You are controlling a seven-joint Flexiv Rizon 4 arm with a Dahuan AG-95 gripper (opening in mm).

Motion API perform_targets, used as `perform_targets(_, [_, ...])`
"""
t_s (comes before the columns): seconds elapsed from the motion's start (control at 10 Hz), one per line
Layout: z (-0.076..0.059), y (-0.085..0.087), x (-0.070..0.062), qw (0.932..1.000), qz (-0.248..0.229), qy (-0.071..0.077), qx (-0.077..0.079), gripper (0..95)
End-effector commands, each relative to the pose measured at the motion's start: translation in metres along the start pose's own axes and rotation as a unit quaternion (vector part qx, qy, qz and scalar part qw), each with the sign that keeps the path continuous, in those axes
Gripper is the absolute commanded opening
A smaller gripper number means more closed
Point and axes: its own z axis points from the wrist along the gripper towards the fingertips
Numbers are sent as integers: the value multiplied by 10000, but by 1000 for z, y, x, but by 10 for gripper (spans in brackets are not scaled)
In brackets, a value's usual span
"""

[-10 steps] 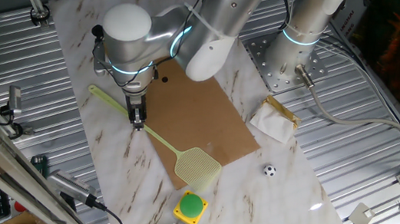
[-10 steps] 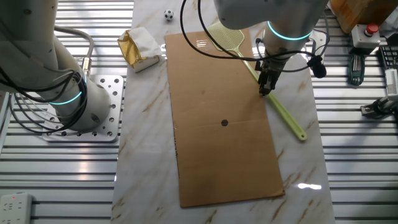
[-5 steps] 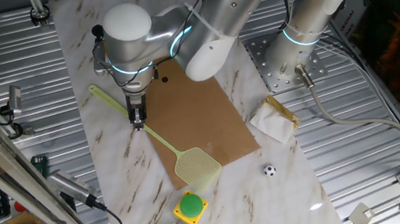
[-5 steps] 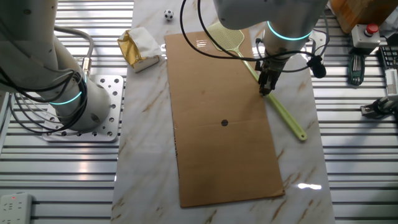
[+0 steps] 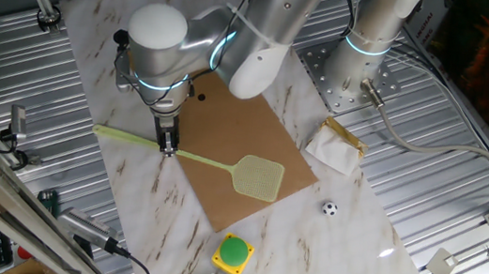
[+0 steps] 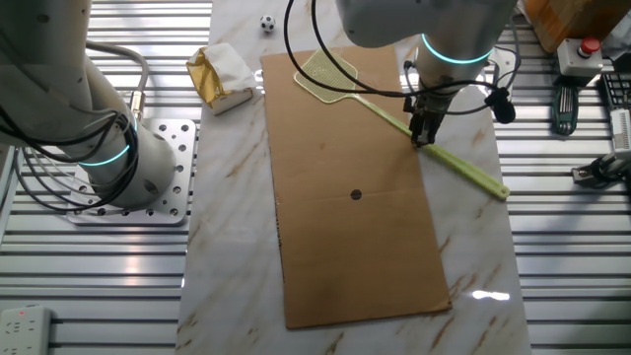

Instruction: Swat with a flyswatter

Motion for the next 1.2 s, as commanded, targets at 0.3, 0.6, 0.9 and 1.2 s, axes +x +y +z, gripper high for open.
perform_targets(0.3, [0,0,0,10000,13,-55,-23,0])
perform_targets(0.6, [0,0,0,10000,18,-58,-29,0])
perform_targets(0.9, [0,0,0,10000,-1,-56,-39,0])
perform_targets(1.2, [-17,2,-6,9999,-119,27,-22,0])
